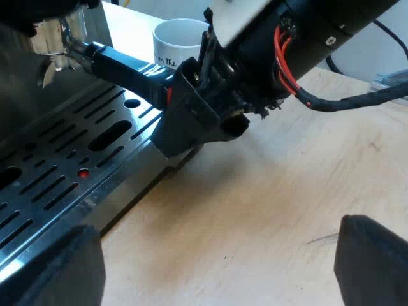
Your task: Grind coffee beans and then tamp
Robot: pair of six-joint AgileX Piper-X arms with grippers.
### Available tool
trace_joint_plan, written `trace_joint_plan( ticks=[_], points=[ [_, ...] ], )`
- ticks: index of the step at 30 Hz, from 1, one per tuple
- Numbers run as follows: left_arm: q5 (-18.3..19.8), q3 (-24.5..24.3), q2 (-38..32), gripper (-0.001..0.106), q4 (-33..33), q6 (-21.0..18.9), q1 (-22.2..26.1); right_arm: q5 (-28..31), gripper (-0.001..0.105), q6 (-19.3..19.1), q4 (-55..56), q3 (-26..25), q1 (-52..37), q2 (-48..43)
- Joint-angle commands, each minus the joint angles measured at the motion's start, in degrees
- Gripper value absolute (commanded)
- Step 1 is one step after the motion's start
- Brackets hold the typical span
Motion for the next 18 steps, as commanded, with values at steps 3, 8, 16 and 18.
trace_joint_plan(
  ticks=[3,8,16,18],
  points=[
    [0.4,-0.1,-0.4,0.087,-0.3,-0.6,-0.2,0.1,0.051,0.1,-0.3,-0.4,-0.3,0.0],
    [0.4,-0.1,-0.4,0.087,-0.3,-0.6,-0.2,0.3,0.051,0.1,-0.3,-0.4,-0.3,0.0],
    [0.4,-0.1,-0.4,0.087,-0.3,-0.6,-0.2,0.3,0.034,0.1,-0.3,-0.4,-0.3,0.0],
    [0.4,-0.1,-0.4,0.087,-0.3,-0.6,-0.2,0.3,0.026,0.1,-0.3,-0.4,-0.3,0.0]
  ],
)
